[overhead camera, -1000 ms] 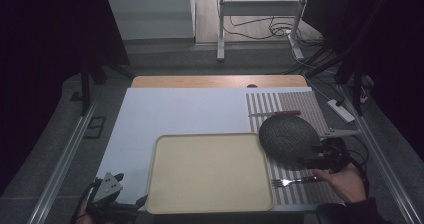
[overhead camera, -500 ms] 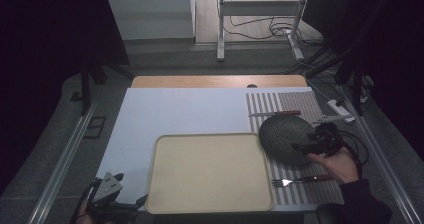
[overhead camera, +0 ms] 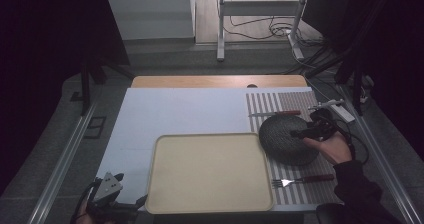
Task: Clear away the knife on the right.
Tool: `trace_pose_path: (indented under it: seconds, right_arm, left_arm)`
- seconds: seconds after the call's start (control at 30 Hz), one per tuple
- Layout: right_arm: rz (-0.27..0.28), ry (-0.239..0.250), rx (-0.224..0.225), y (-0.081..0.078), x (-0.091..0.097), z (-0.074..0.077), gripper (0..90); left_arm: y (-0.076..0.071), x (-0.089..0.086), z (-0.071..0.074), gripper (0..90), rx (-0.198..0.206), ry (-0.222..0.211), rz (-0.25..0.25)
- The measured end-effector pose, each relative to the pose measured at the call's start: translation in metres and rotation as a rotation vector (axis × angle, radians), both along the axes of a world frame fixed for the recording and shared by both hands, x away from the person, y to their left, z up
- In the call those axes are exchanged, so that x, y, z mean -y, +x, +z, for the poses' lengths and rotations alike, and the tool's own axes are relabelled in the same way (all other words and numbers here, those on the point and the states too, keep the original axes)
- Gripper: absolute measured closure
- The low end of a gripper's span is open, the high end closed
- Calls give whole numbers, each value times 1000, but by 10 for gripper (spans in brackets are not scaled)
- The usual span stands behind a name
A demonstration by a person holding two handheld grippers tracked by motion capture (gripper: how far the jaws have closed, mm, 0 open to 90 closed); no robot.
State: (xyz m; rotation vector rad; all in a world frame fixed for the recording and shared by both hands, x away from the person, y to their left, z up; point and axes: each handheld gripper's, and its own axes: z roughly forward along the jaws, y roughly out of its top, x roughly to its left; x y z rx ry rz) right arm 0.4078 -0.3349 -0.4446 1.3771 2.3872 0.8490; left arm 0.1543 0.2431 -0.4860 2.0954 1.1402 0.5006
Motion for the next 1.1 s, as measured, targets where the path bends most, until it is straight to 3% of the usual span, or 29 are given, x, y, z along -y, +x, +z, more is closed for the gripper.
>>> trace_pose_path:
  seconds: [0.33, 0.87, 1.03, 1.07, 1.1]
  right_arm:
    - [-27, -25, -22, 28, -4, -4, 204]
    - [-38, -20, -70, 72, -8, -13, 72]
    - [-50, -27, -92, 83, -8, -19, 94]
    - [-52, -30, -93, 87, -7, -20, 151]
    - [-52, -30, -93, 87, -7, -20, 151]
  left_arm:
    - [0, 1, 0, 6, -1, 9, -2]
    - [0, 1, 0, 6, -1, 12, -4]
    - [0, 1, 0, 7, -1, 13, -5]
    - [0, 1, 0, 7, 0, 13, -5]
    - [0, 1, 0, 7, 0, 13, -5]
